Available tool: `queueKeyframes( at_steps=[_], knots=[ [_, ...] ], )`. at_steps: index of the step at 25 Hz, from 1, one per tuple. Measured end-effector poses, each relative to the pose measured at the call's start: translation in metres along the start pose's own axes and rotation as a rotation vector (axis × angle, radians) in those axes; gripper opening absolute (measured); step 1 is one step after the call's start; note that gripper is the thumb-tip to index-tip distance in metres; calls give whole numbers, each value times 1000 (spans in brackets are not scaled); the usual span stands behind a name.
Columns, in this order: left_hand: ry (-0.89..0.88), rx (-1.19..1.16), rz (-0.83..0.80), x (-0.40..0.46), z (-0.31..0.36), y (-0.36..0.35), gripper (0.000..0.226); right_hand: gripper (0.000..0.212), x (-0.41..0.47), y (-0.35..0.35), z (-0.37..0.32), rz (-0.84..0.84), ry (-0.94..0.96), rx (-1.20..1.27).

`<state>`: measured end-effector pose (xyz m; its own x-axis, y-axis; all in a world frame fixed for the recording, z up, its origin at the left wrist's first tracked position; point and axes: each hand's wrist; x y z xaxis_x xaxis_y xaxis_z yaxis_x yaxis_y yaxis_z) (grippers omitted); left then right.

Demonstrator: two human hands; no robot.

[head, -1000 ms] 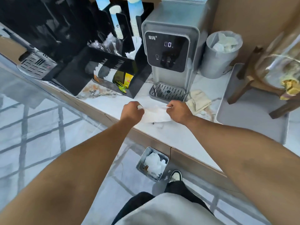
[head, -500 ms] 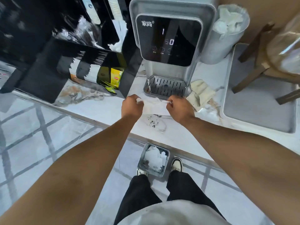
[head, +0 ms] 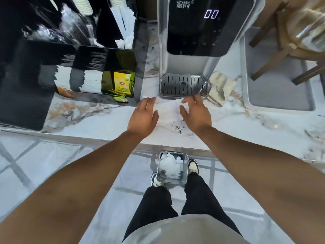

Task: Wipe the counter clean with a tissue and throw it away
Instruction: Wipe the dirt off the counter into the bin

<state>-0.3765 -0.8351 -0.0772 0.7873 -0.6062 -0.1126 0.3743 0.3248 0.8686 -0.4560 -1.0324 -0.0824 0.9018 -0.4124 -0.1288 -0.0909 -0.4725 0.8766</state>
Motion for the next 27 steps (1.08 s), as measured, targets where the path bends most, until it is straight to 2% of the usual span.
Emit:
queueKeyframes(
  at_steps=[4, 6, 9, 12, 15, 19, 27],
  knots=[
    [-17, 38, -31, -20, -21, 0, 47, 44, -1, -19, -28, -110, 20, -54],
    [-54, 64, -58, -27, -30, -1, 47, 48, -3, -28, -35, -154, 28, -67],
    [-168, 124, -115, -30, -38, -4, 48, 28, -2, -32, -35, -154, 36, 1],
    [-197, 129, -118, -23, -37, -11, 50, 15, 7, -20, -27, -52, -20, 51],
    [-197, 137, -94, -9, -30, -19, 50, 18, 14, -8, -15, 23, -70, 62],
    [-161, 184, -98, 3, -22, -37, 54, 24, 9, -13, -2, -71, -78, 88],
    [-204, 191, -11, 2, -29, -46, 53, 21, -25, -28, 0, -37, 19, 245]
  ],
)
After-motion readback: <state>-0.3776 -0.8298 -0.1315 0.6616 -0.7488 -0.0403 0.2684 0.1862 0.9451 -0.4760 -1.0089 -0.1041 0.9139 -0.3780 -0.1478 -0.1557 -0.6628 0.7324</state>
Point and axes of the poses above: each hand's wrist, its own x-axis towards the middle knuckle, its own y-axis out of the back of the hand, z = x × y, and after that the axes turned 2 degrees about -z, right-handed
